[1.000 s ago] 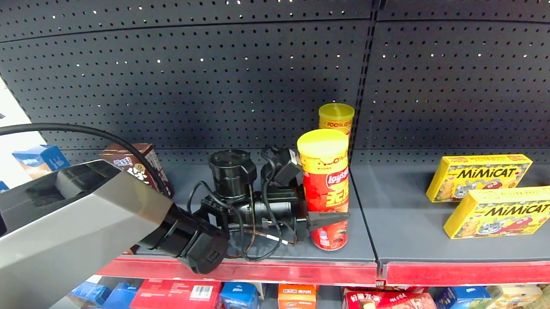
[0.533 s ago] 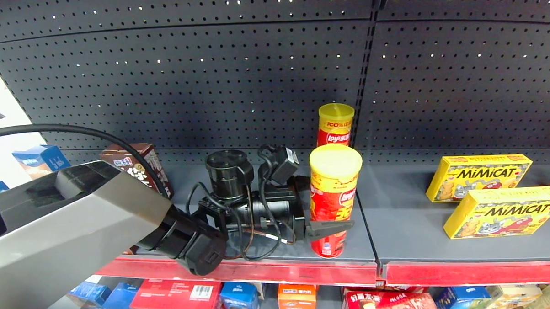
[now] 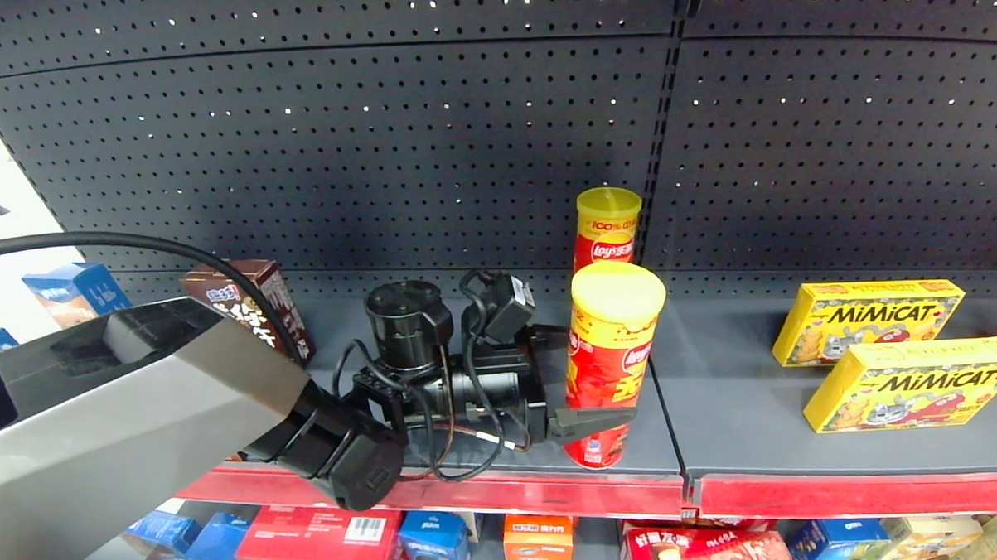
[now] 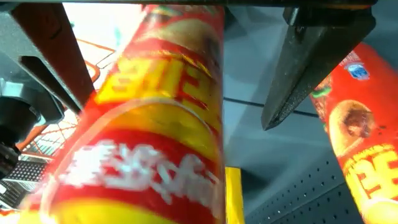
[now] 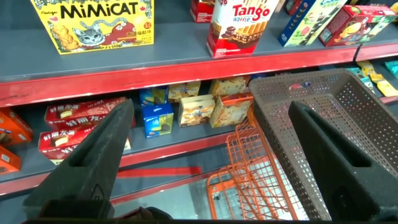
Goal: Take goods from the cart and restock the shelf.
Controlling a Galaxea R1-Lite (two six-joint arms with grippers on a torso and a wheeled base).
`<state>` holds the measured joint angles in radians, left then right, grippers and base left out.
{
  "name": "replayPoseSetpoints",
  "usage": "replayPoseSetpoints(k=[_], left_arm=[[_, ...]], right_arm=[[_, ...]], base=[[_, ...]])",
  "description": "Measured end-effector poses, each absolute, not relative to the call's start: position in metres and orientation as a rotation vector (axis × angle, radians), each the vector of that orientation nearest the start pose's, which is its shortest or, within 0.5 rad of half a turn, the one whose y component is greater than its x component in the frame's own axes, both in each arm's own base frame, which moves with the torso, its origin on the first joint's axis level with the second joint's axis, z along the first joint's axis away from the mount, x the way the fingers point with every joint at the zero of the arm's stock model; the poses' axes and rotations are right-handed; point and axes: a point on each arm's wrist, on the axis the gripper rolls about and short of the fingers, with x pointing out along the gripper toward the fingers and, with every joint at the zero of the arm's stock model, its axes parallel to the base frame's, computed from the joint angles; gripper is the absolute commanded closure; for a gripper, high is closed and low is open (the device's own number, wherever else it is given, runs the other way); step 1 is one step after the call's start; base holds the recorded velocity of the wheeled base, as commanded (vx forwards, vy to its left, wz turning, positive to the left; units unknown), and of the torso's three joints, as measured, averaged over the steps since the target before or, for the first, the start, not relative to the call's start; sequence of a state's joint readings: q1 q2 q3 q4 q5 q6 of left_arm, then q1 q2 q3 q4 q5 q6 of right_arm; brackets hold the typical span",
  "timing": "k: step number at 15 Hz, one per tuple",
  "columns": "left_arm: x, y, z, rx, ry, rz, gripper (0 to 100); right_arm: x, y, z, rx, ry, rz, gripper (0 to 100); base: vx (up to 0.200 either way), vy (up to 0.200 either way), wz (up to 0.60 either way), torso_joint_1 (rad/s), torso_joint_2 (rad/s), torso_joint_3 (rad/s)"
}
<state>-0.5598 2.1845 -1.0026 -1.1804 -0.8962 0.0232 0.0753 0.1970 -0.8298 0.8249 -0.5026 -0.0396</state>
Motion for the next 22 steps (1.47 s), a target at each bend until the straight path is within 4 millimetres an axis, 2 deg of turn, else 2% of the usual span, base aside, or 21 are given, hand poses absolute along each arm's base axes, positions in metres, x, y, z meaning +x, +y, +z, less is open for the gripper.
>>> replayPoseSetpoints(k=[3, 6, 14, 22], left_arm=[[0.330, -0.224, 0.108, 0.015, 0.008, -1.448, 0], [0.337, -0.211, 0.107, 0.015, 0.013, -1.409, 0], [0.340, -0.197, 0.103, 0.015, 0.029, -1.378, 0], [0.346, -0.173, 0.106, 0.014, 0.019, -1.314, 0]], right_arm=[[-0.099, -0.018, 0.204, -0.094, 0.195, -0.420, 0], [-0.099, -0.018, 0.204, -0.095, 0.196, -0.420, 0], [-0.099, -0.019, 0.205, -0.094, 0.193, -0.414, 0], [-0.099, -0.019, 0.203, -0.094, 0.196, -0.414, 0]], base=[[0.000, 0.000, 0.00, 0.000, 0.00, 0.000], [0.000, 0.000, 0.00, 0.000, 0.00, 0.000], [0.000, 0.000, 0.00, 0.000, 0.00, 0.000], [0.000, 0.000, 0.00, 0.000, 0.00, 0.000]])
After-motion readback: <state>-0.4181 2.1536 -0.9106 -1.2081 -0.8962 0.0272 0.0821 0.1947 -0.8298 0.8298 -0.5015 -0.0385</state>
